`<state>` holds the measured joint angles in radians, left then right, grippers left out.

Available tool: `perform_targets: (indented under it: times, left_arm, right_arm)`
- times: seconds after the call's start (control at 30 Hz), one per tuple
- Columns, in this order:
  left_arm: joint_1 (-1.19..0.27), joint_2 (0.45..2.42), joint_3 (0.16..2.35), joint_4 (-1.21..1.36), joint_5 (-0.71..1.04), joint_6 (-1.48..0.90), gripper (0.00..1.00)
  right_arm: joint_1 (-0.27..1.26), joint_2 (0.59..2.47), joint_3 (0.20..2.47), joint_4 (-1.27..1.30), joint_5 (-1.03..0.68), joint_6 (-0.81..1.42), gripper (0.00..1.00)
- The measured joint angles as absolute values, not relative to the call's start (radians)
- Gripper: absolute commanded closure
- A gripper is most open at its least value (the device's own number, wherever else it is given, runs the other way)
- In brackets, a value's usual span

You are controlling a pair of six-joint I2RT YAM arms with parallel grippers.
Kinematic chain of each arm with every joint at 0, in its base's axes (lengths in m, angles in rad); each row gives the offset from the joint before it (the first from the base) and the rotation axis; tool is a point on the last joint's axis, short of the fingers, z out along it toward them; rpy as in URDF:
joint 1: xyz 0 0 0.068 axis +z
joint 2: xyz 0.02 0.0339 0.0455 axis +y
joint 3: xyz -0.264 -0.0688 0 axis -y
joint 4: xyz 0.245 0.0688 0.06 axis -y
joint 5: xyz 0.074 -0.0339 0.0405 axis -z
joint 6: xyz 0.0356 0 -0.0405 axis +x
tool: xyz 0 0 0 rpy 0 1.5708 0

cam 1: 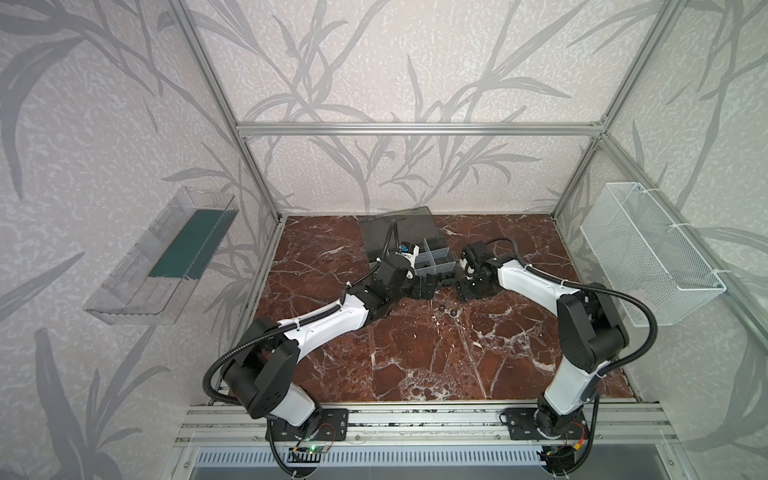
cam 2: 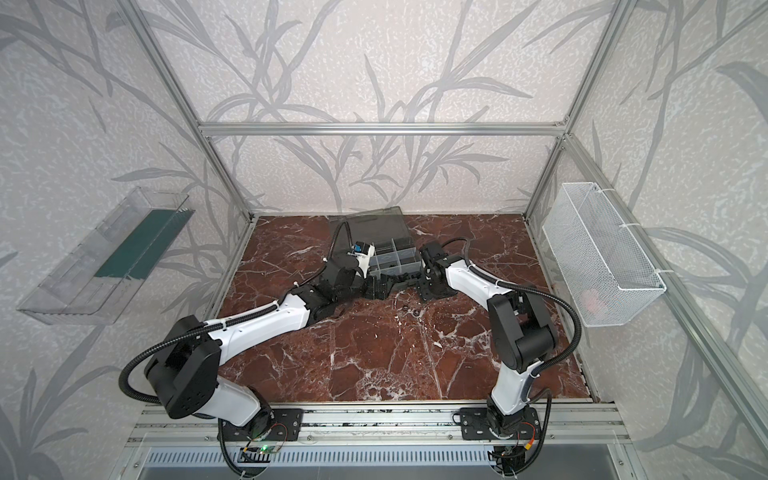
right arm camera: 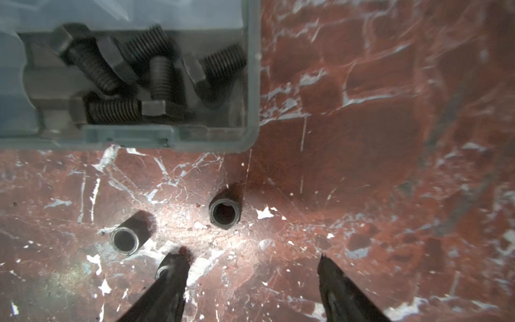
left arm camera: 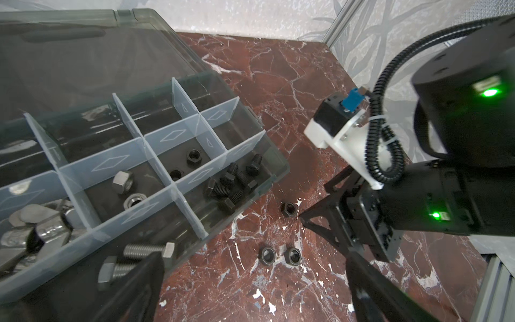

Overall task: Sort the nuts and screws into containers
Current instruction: 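Move the right gripper back over the remaining black hex nuts, then lower the open right gripper and close it on a black hex nut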

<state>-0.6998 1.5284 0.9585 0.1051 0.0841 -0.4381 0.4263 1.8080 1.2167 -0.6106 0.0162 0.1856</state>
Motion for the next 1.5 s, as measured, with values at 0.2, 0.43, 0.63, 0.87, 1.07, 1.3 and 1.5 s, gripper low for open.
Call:
perform_targets:
  times: [0.2, 0.43, 0.63, 0.87, 1.07, 1.3, 1.5]
  left_arm:
    - [-0.707, 1.539, 0.959, 0.097, 0.103, -0.446, 0.01]
    - [-0.708, 1.541, 0.961, 0.097, 0.108, -0.448, 0.01]
    - [-0.708, 1.541, 0.961, 0.097, 0.108, -0.448, 0.01]
    - [-0.708, 1.541, 0.961, 0.096, 0.109, -0.448, 0.01]
    - [-0.708, 1.541, 0.961, 0.096, 0.110, -0.448, 0.01]
    - [-0.708, 1.541, 0.961, 0.085, 0.110, -0.449, 0.01]
    - [-0.708, 1.541, 0.961, 0.082, 0.110, -0.449, 0.01]
  right_arm:
    - [0.426, 1.866, 1.250, -0.624, -0.011, 0.183, 0.31]
    - [0.411, 1.919, 1.332, -0.636, -0.027, 0.170, 0.40]
    - [0.409, 1.984, 1.368, -0.661, -0.047, 0.160, 0.46]
    - [0.407, 1.997, 1.380, -0.685, -0.056, 0.152, 0.53]
    - [0.406, 2.021, 1.410, -0.705, -0.062, 0.145, 0.58]
    - [0.407, 2.024, 1.412, -0.710, -0.061, 0.141, 0.70]
    - [0.408, 2.025, 1.414, -0.711, -0.057, 0.141, 0.77]
